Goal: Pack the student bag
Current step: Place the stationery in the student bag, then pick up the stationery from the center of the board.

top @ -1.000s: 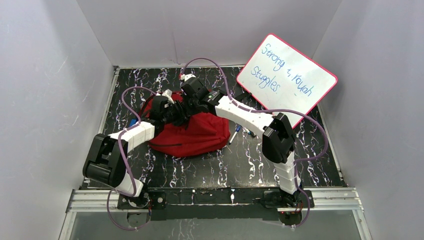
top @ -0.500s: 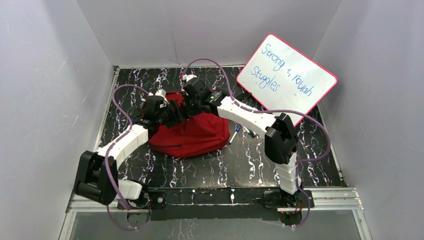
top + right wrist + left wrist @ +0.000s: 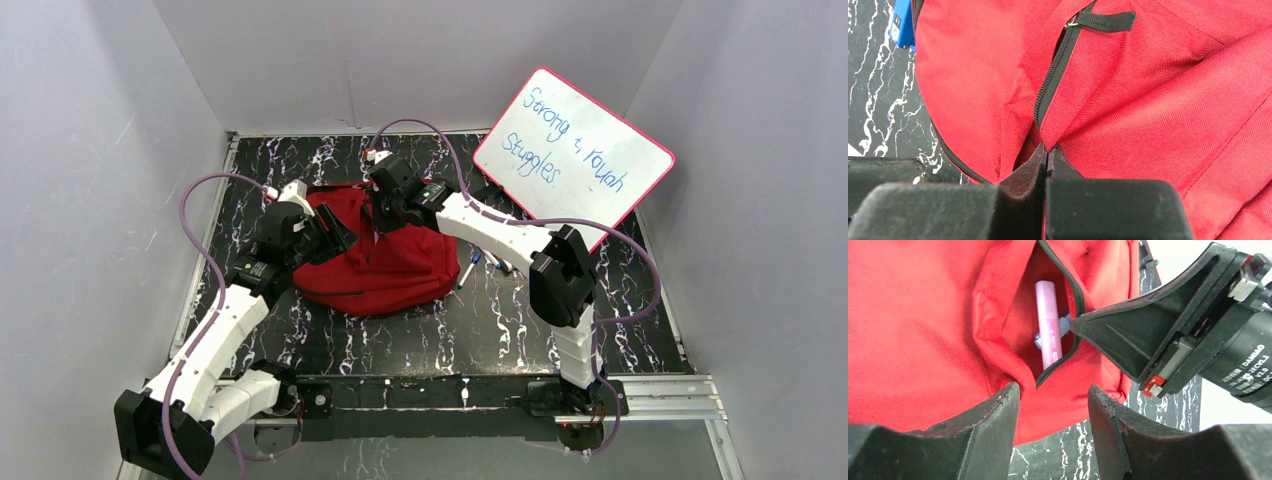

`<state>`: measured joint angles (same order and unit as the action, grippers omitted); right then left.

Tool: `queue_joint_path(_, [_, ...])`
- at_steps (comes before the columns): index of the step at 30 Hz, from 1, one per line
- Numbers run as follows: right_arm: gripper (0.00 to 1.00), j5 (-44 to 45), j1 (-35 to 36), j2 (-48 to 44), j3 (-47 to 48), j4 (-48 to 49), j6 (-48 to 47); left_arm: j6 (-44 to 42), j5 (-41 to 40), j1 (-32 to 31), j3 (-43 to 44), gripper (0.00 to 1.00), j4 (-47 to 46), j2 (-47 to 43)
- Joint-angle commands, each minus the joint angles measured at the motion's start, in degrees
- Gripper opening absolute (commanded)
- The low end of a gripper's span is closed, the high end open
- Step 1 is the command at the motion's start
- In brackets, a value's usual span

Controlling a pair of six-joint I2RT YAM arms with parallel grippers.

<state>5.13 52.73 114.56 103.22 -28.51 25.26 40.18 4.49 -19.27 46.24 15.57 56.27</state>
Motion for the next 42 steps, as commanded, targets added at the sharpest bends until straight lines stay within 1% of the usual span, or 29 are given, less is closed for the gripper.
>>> queue_joint_path(1, [0.09, -2.1, -0.1, -3.0, 0.9, 0.8, -0.4, -1.3, -5.9, -0.1, -0.3, 0.5, 6.0, -2.7])
queue_joint_path(7, [0.32, -1.6, -0.2, -6.2, -0.2, 0.0, -0.6, -0.5, -8.6, -0.1, -0.4, 0.5, 7.3, -2.8])
queue_joint_path(9, [0.35, -0.2, -0.1, -8.2, -1.7, -0.3, -0.6, -0.6, -8.8, -0.1, -0.3, 0.5, 7.3, -2.7])
queue_joint_path(12, [0.37, 3.9, -0.2, -12.3, -6.0, -0.6, 0.1, -1.2, -9.3, -0.1, 0.2, 0.5, 7.5, -2.5])
queue_joint_path(15, [0.4, 10.6, -0.5, -18.3, -12.9, -1.5, 2.8, -1.8, -10.0, -0.1, 0.5, 0.5, 7.8, -2.6])
queue_joint_path(19, [0.4, 22.2, -1.1, -25.8, -23.3, -5.2, 9.9, -2.1, -9.8, -0.1, 0.6, 0.5, 7.8, -2.3])
queue_joint_path(24, [0.38, 27.9, -3.8, -33.0, -34.8, -9.2, 18.6, -2.2, -9.1, -0.1, 0.7, 0.5, 7.4, -1.1])
queue_joint_path(26, [0.37, 28.1, -5.7, -34.4, -37.3, -10.2, 20.3, -2.0, -8.5, -0.2, 0.6, 0.5, 7.0, -0.8])
queue_joint_path(28, [0.34, 26.3, -8.2, -34.6, -38.8, -10.3, 20.5, -1.6, -7.7, -0.1, 0.4, 0.5, 6.5, -0.4])
queue_joint_path(33, [0.32, 20.5, -12.5, -31.7, -40.0, -8.2, 18.1, -0.8, -6.1, -0.2, -0.1, 0.5, 5.6, 0.1])
queue_joint_path(37, [0.32, 16.3, -12.9, -27.3, -39.4, -6.2, 16.4, -0.8, -6.3, -0.2, -0.1, 0.5, 5.6, -0.4])
queue_joint_path(42, [0.32, 15.7, -13.0, -21.6, -37.9, -5.3, 16.2, -0.9, -6.2, -0.1, -0.2, 0.5, 6.2, -1.0])
